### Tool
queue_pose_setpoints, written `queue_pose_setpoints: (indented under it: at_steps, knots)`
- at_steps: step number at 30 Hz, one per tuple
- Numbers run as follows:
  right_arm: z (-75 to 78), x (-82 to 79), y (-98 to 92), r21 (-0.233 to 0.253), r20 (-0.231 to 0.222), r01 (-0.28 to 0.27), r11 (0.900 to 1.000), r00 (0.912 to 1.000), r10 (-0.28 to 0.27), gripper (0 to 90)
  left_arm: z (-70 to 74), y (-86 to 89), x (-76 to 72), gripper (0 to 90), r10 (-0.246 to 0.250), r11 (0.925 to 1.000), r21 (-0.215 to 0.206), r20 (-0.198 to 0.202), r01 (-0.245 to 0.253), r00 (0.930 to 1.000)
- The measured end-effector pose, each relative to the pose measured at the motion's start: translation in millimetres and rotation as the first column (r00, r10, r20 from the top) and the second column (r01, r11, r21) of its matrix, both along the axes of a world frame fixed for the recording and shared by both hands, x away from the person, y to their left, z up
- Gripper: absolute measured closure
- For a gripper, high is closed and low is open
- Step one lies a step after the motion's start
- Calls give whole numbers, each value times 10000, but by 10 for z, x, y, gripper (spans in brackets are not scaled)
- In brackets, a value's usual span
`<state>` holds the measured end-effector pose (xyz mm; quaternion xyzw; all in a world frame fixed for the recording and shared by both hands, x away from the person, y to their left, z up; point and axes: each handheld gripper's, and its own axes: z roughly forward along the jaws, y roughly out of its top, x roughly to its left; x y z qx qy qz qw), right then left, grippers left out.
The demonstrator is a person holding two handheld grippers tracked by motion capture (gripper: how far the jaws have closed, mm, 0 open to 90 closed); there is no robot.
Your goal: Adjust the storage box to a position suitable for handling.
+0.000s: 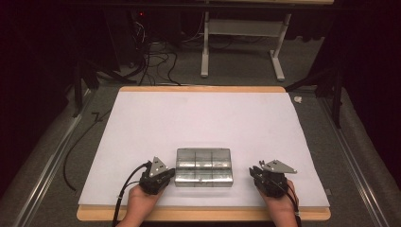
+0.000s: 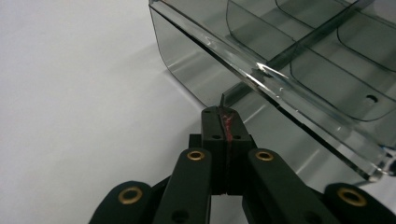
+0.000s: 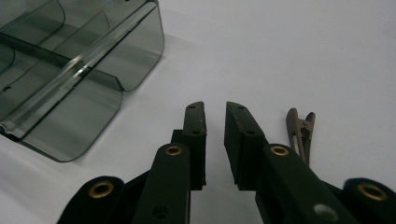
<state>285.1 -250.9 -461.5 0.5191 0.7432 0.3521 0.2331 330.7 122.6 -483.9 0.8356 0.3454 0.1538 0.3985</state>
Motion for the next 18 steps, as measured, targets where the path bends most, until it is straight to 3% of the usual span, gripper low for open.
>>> queue_pose_setpoints:
  at_steps: [6,11,14,18]
  knots:
    - [-12,7,-9,45,-70,56,10000,10000,-56,795,-5,-148,23,898,-241,9996,139,56,240,9997]
    - [-23,16,-2,-7,-99,37,10000,9999,-37,798,7,-159,44,893,-318,9995,-18,49,318,9995]
    - [-30,10,11,24,-137,36,10000,9999,-35,798,69,-29,53,857,-138,9999,-76,435,141,9990]
    - [-19,-26,23,26,-107,-1,10000,9999,1,809,142,404,121,797,588,9972,-509,889,-544,9943]
